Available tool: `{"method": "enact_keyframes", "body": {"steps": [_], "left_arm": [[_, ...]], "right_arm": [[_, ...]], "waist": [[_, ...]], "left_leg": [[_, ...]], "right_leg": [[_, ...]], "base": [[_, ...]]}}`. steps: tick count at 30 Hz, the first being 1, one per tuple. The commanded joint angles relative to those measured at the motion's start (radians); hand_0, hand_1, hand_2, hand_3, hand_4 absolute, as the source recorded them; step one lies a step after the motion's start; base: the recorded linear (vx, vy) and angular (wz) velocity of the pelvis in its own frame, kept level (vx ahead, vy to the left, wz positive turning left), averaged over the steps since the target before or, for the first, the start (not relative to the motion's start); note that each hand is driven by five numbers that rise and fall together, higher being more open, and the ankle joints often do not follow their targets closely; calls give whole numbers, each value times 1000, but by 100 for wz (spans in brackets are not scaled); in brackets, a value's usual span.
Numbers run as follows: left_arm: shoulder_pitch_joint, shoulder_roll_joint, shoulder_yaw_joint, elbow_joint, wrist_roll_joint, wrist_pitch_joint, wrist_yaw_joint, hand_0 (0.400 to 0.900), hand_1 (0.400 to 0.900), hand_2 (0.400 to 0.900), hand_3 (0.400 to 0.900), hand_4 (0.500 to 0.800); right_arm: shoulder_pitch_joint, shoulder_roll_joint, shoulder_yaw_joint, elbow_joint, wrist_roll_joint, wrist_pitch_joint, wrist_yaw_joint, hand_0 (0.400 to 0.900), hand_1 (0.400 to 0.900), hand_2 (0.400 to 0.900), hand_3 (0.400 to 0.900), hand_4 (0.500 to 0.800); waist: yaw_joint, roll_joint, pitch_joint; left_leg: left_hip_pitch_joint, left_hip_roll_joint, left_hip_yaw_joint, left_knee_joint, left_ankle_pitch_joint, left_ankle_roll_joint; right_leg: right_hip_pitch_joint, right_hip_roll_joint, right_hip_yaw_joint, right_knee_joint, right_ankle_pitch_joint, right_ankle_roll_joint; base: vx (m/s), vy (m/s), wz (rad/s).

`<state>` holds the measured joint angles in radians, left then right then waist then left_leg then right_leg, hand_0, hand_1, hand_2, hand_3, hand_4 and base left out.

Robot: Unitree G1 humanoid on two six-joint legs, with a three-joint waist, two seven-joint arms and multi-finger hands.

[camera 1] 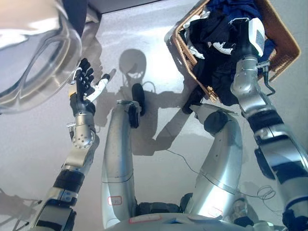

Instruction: Put the clothes in the basket into the washing machine.

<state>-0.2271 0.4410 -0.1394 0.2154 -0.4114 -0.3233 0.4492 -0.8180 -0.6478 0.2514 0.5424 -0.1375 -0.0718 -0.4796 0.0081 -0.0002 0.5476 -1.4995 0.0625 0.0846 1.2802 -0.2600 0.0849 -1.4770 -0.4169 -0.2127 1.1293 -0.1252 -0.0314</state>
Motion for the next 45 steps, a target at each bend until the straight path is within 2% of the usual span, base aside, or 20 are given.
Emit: {"method": "enact_keyframes", "body": {"steps": [1, 5, 8, 10, 15, 17, 20, 22, 25, 26, 27, 29, 30, 32, 36, 37, 45], "left_arm": [[105, -31, 64, -74, 29, -45, 49, 900, 900, 900, 900, 800], [124, -39, 59, -69, 19, -37, 48, 900, 900, 900, 900, 800], [131, -39, 55, -69, 9, -26, 45, 900, 900, 900, 900, 800], [131, -39, 49, -66, -7, -21, 29, 900, 900, 900, 900, 800], [117, -53, 10, -39, -76, -8, -10, 900, 900, 900, 900, 800], [107, -56, -1, -27, -99, -3, -28, 900, 900, 900, 900, 800], [100, -58, -15, -15, -135, -4, -56, 900, 900, 900, 900, 800], [95, -58, -25, 4, -160, -8, -80, 900, 900, 900, 900, 800], [84, -52, -34, 14, -176, -12, -97, 900, 900, 900, 900, 800], [79, -46, -46, 22, -186, -17, -109, 900, 900, 900, 900, 800], [75, -44, -45, 23, -187, -17, -110, 900, 900, 900, 900, 800], [60, -29, -65, 32, -194, -28, -120, 900, 900, 900, 900, 800], [56, -28, -65, 33, -194, -29, -121, 900, 900, 900, 900, 800], [31, -9, -98, 34, -184, -37, -136, 900, 900, 900, 900, 800], [4, 8, -132, 27, -165, -40, -153, 900, 900, 900, 900, 800], [-1, 20, -148, 28, -156, -41, -165, 900, 900, 900, 900, 800], [7, 49, -186, 7, -154, -54, -202, 900, 900, 900, 900, 800]], "right_arm": [[147, -39, -140, -137, 68, -89, -118, 400, 400, 400, 400, 500], [289, 38, -276, -304, 191, -174, -120, 400, 400, 400, 400, 500], [331, 116, -300, -374, 344, -243, -75, 400, 400, 400, 400, 500], [327, 165, -283, -403, 540, -311, 26, 400, 400, 400, 400, 500], [217, 285, -202, -381, 980, -405, 194, 400, 400, 400, 400, 500], [133, 329, -160, -358, 1099, -409, 258, 400, 400, 400, 400, 500], [1, 367, -110, -294, 1217, -397, 305, 400, 400, 400, 400, 500], [-129, 380, -75, -199, 1253, -371, 312, 400, 400, 400, 400, 500], [-224, 398, -62, -99, 1272, -355, 313, 400, 400, 400, 400, 500], [-303, 420, -50, -5, 1272, -332, 302, 400, 400, 400, 400, 500], [-313, 420, -52, 4, 1275, -332, 306, 400, 400, 400, 400, 500], [-429, 443, -60, 183, 1267, -311, 278, 400, 400, 400, 400, 500], [-440, 442, -63, 194, 1270, -311, 283, 400, 400, 400, 400, 500], [-537, 433, -96, 377, 1280, -296, 256, 400, 400, 400, 400, 500], [-617, 388, -115, 542, 1281, -269, 255, 400, 400, 400, 400, 500], [-649, 363, -100, 608, 1260, -247, 251, 400, 400, 400, 400, 500], [-731, 230, -72, 671, 1268, -238, 263, 400, 400, 400, 400, 500]], "waist": [[-44, -7, -138], [-59, -18, -149], [-63, -23, -160], [-64, -23, -169], [-52, -23, -192], [-43, -20, -200], [-24, -18, -210], [3, -16, -224], [20, -13, -225], [40, -9, -234], [39, -9, -230], [71, -1, -240], [71, -2, -237], [102, 12, -243], [141, 26, -244], [165, 34, -247], [224, 68, -249]], "left_leg": [[-7, -28, -68, -138, 72, -82], [-2, -27, -68, -149, 71, -80], [11, -21, -61, -171, 73, -81], [24, -20, -58, -187, 77, -84], [81, -17, -54, -262, 90, -97], [116, -15, -54, -306, 99, -106], [164, -19, -54, -368, 111, -113], [193, -24, -53, -412, 120, -116], [208, -27, -56, -429, 123, -117], [214, -30, -62, -433, 122, -116], [213, -31, -63, -433, 122, -116], [217, -40, -71, -432, 118, -114], [215, -40, -72, -430, 117, -114], [207, -50, -83, -420, 115, -113], [190, -67, -94, -406, 115, -113], [183, -74, -101, -403, 119, -114], [145, -96, -118, -383, 125, -116]], "right_leg": [[-92, 17, -38, 9, -14, 127], [-82, 23, -47, -5, -16, 130], [-59, 32, -62, -39, -11, 133], [-39, 39, -71, -63, -10, 133], [29, 48, -99, -124, -12, 137], [72, 51, -123, -162, -13, 142], [121, 58, -149, -207, -15, 147], [144, 61, -162, -231, -20, 152], [157, 57, -168, -235, -28, 152], [160, 52, -171, -226, -37, 151], [161, 52, -172, -225, -38, 151], [161, 39, -174, -213, -49, 156], [161, 39, -175, -212, -50, 156], [157, 25, -178, -197, -65, 159], [147, 3, -186, -175, -78, 161], [141, -10, -188, -167, -83, 163], [113, -43, -183, -129, -98, 169]], "base": [[21, 5, -7], [22, 6, -7], [24, 9, -9], [16, -4, 1], [38, -34, 10], [44, -62, 20], [45, -67, 19], [68, -78, 25], [56, -56, 18], [70, -61, 20], [101, -74, 24], [78, -55, 20], [72, -63, 25], [80, -62, 27], [66, -69, 30], [34, -41, 18], [30, -49, 25]]}}
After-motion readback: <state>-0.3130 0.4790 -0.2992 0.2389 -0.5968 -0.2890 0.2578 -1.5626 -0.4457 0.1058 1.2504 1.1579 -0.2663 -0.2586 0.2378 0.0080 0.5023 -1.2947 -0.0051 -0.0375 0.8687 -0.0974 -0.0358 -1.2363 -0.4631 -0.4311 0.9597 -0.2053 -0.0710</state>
